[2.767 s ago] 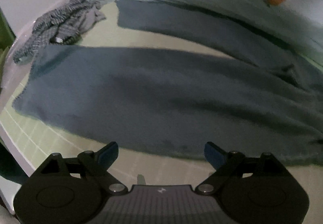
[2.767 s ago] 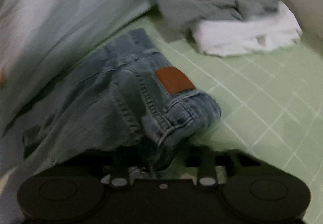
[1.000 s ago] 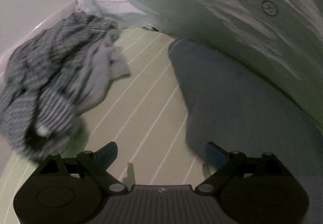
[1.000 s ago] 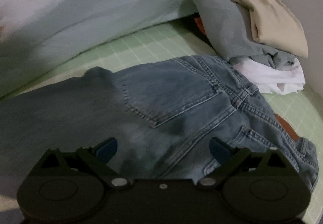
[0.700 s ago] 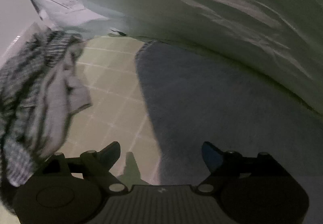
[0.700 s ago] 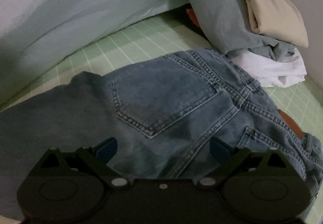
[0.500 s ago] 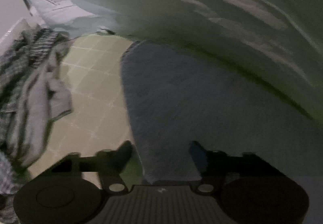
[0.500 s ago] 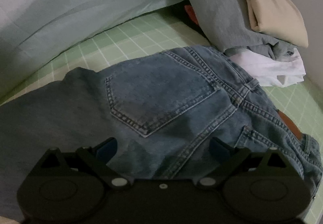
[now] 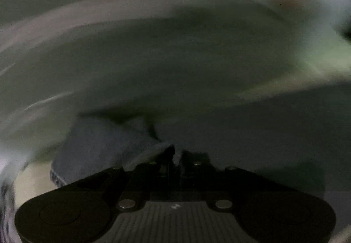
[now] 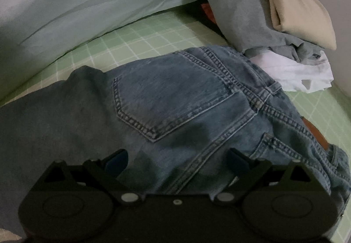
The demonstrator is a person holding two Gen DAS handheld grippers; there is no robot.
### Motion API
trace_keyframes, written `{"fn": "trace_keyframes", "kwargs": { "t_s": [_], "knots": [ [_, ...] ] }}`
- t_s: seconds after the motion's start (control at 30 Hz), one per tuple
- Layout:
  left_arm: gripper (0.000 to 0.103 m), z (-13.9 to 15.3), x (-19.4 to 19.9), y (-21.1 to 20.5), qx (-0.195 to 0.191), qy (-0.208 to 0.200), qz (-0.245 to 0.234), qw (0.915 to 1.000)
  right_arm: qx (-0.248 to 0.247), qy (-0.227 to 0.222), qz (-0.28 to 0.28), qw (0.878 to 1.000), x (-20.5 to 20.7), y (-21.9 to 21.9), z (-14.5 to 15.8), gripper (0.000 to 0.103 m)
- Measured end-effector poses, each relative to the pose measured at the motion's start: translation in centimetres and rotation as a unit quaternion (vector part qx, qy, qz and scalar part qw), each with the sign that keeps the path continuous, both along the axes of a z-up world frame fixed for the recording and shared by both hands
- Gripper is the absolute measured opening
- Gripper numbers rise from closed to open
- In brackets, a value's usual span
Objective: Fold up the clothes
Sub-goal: 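Grasp the jeans leg with the left gripper and fold it toward the waistband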
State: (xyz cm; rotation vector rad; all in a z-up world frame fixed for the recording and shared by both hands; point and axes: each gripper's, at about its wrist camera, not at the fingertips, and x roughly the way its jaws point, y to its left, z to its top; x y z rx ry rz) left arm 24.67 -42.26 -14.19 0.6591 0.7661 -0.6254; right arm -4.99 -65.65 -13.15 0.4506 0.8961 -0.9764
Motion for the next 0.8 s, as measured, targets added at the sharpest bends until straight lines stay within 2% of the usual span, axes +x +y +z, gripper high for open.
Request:
{"fn": "trace_keyframes", "kwargs": {
  "t_s": [0.03, 0.07, 0.17, 0.2, 0.27, 0.33, 0.4, 0.47, 0.57, 0.73, 0.8],
  "knots": [
    [0.02, -0.8, -1.4, -1.2, 0.016, 0.002, -0.028, 0.9995, -0.001, 0.001, 0.002, 1.0, 0.0, 0.0, 0.0, 0.098],
    [0.016, -1.2, -2.4, -1.8, 0.02, 0.0, -0.035, 0.9992, -0.001, 0.001, 0.005, 1.0, 0.0, 0.1, -0.1, 0.098],
    [0.021, -1.6, -4.7, -2.6, 0.017, 0.01, -0.045, 0.9988, -0.002, 0.002, 0.012, 1.0, -0.1, 0.2, -0.1, 0.098],
    [0.029, -1.3, -4.7, -2.3, 0.002, 0.029, -0.039, 0.9988, -0.003, 0.001, 0.013, 1.0, -0.2, 0.2, -0.2, 0.098],
    [0.037, -0.4, -4.2, -0.9, -0.043, 0.072, -0.014, 0.9964, -0.004, 0.002, 0.015, 1.0, -0.2, 0.3, -0.3, 0.098],
    [0.036, 0.6, -3.7, 1.0, -0.084, 0.084, 0.021, 0.9927, -0.006, 0.006, 0.018, 1.0, 0.0, 0.3, -0.5, 0.098],
    [0.036, 1.6, -3.1, 2.6, -0.11, 0.073, 0.056, 0.9897, -0.006, 0.008, 0.02, 1.0, 0.1, 0.4, -0.7, 0.098],
    [0.036, 2.2, -2.3, 3.9, -0.122, 0.057, 0.091, 0.9867, -0.003, 0.006, 0.019, 1.0, 0.2, 0.4, -0.9, 0.098],
    [0.034, 2.2, -0.2, 4.9, -0.14, 0.075, 0.127, 0.979, -0.003, 0.008, 0.02, 1.0, 0.4, 0.5, -1.2, 0.099],
    [0.034, 1.2, 1.4, 3.9, -0.145, 0.104, 0.112, 0.9776, -0.005, 0.011, 0.023, 1.0, 0.5, 0.6, -1.3, 0.099],
    [0.036, 0.5, 2.1, 3.4, -0.155, 0.118, 0.112, 0.9744, -0.004, 0.01, 0.024, 1.0, 0.4, 0.6, -1.4, 0.099]
  ]
}}
